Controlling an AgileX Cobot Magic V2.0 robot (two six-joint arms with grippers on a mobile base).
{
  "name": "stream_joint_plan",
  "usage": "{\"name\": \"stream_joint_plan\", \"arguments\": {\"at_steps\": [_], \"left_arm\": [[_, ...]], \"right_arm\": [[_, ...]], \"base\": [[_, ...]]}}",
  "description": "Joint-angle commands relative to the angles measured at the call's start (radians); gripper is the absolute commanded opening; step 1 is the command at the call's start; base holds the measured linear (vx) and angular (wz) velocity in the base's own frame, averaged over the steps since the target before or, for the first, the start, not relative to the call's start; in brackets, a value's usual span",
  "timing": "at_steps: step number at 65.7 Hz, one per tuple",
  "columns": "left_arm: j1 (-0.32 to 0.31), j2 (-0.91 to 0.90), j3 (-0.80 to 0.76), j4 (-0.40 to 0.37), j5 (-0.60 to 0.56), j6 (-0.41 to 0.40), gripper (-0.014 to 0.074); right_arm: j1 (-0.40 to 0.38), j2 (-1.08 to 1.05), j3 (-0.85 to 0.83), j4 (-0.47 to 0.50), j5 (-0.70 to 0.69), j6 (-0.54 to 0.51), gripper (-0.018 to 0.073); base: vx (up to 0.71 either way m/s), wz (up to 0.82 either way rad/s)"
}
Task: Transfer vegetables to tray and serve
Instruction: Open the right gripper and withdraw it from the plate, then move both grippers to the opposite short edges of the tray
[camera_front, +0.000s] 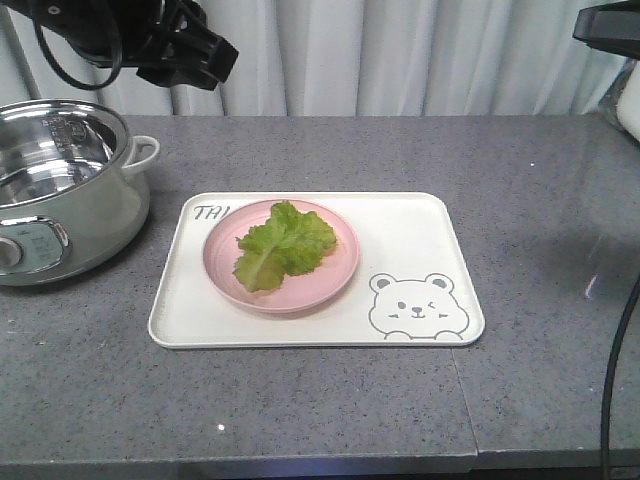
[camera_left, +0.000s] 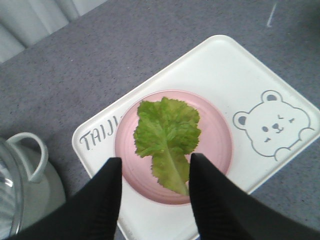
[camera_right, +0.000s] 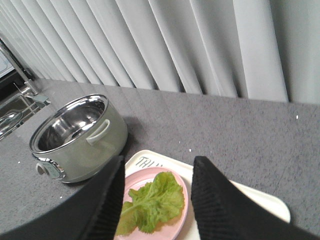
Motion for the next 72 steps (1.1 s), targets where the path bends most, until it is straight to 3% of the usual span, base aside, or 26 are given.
{"name": "stream_joint_plan", "arguments": {"at_steps": [1, 10, 19, 33, 45, 54, 72], "left_arm": [[-0.003, -0.013, -0.026, 0.061, -0.024, -0.058, 0.0302], [0.000, 0.016, -0.026, 0.099, -0.024, -0.058, 0.0302], [0.043, 0.035, -0.011, 0.098, -0.024, -0.072, 0.0302], [0.131, 0.035, 0.178, 0.069, -0.048, -0.082, 0.0302], [0.176, 0.035, 0.356, -0.013, -0.146, -0.082, 0.0302], [0.198, 0.034, 0.440, -0.024, -0.188, -0.082, 0.0302], [0.259, 0.033, 0.573, -0.079, -0.292, -0.082, 0.0302]], "right_arm": [[-0.007, -0.004, 0.021, 0.017, 0.019, -0.002, 0.0309], [-0.003, 0.044, 0.138, 0.017, 0.024, -0.023, 0.0309], [-0.003, 0.067, 0.249, 0.017, 0.071, -0.071, 0.0309], [0.002, 0.069, 0.371, 0.017, 0.159, -0.130, 0.0309], [0.124, 0.069, 0.410, 0.017, 0.293, -0.171, 0.0309], [0.223, 0.071, 0.410, 0.017, 0.434, -0.171, 0.0309], [0.288, 0.081, 0.410, 0.017, 0.573, -0.190, 0.0309]], "base": [[0.00, 0.00], [0.00, 0.00], [0.00, 0.00], [0.00, 0.00], [0.00, 0.00], [0.00, 0.00], [0.00, 0.00]]}}
